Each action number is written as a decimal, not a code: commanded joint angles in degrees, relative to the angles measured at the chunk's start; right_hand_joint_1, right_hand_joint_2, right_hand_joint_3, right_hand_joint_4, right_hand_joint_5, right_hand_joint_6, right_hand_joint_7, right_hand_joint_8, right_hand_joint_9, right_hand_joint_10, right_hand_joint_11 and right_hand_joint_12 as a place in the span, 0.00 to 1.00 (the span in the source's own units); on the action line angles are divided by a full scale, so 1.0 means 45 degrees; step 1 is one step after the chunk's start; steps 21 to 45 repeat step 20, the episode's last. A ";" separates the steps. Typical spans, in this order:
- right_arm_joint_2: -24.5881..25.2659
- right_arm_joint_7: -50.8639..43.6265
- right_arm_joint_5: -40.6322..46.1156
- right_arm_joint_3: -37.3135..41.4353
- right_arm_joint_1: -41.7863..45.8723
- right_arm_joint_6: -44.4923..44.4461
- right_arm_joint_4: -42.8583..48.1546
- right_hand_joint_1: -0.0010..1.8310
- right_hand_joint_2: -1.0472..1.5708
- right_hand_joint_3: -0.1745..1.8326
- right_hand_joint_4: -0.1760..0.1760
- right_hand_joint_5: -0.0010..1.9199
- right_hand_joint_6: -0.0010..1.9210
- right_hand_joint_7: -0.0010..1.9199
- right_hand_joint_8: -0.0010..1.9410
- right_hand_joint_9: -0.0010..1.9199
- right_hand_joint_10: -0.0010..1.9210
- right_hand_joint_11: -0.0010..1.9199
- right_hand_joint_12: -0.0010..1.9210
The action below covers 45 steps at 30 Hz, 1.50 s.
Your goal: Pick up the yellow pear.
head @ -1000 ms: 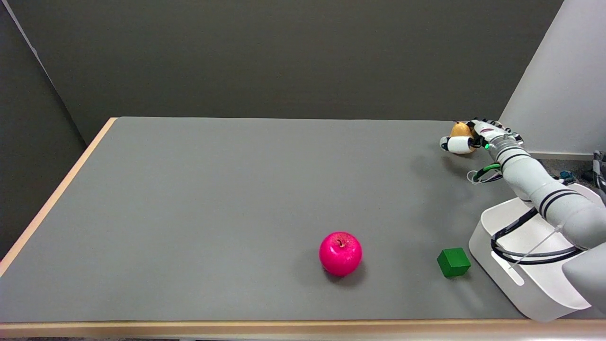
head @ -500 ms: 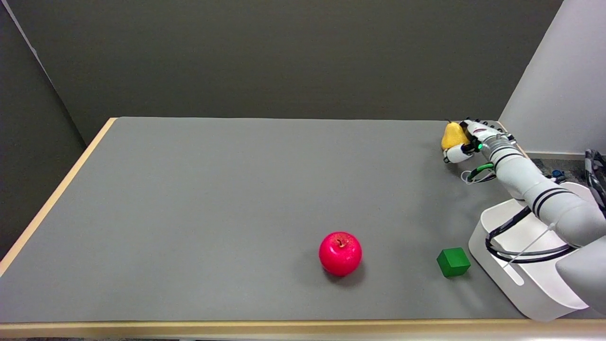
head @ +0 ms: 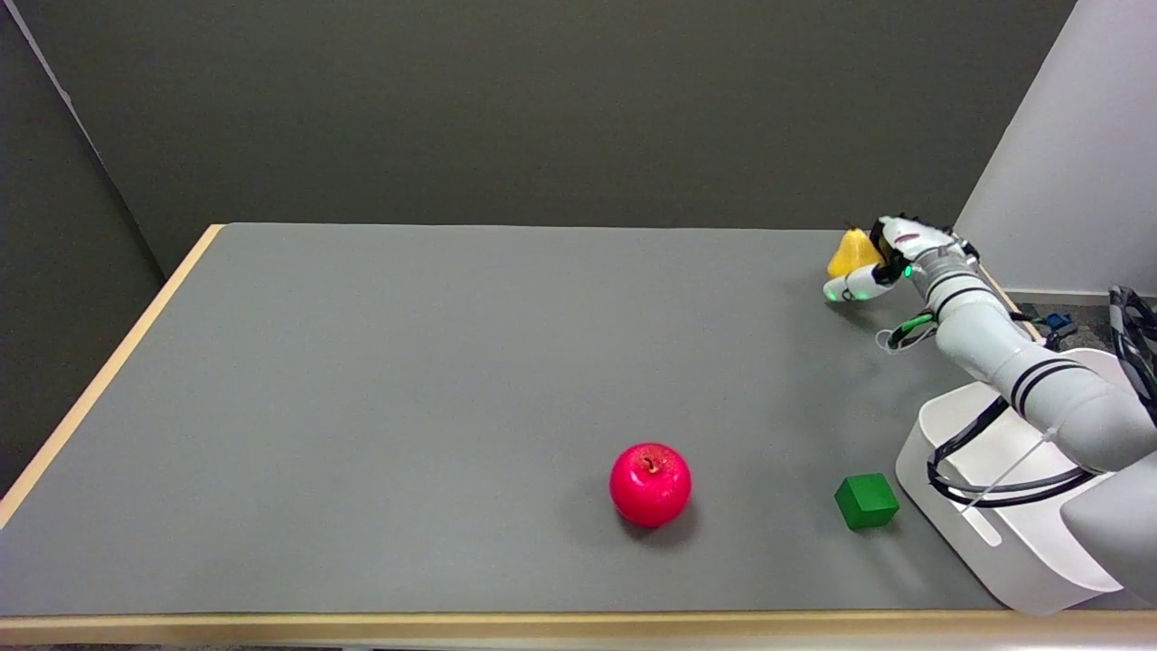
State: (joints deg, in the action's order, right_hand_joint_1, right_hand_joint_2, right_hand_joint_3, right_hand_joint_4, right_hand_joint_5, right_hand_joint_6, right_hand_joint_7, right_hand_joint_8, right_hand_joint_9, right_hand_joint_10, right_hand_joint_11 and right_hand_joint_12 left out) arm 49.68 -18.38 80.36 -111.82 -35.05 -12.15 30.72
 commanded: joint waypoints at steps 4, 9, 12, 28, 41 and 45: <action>-0.1467 0.1875 -0.2301 0.1113 0.1199 -0.2396 0.5598 0.60 0.89 0.16 0.24 0.24 0.85 0.37 0.84 0.38 0.85 0.07 1.00; -0.2191 0.1933 -0.2301 0.3510 0.3371 -0.2451 0.8930 0.61 0.87 0.18 0.24 0.26 0.83 0.39 0.82 0.40 0.84 0.13 1.00; -0.2361 0.2545 -0.2283 0.5735 0.5736 -0.2490 1.0938 0.63 0.84 0.23 0.25 0.29 0.80 0.41 0.78 0.42 0.82 0.21 1.00; -0.0749 0.2961 -0.2479 1.1341 1.2318 -0.3461 1.5137 0.65 0.79 0.32 0.25 0.34 0.76 0.46 0.73 0.45 0.80 0.31 1.00; -0.0749 0.2961 -0.2479 1.1341 1.2318 -0.3461 1.5137 0.65 0.79 0.32 0.25 0.34 0.76 0.46 0.73 0.45 0.80 0.31 1.00; -0.0749 0.2961 -0.2479 1.1341 1.2318 -0.3461 1.5137 0.65 0.79 0.32 0.25 0.34 0.76 0.46 0.73 0.45 0.80 0.31 1.00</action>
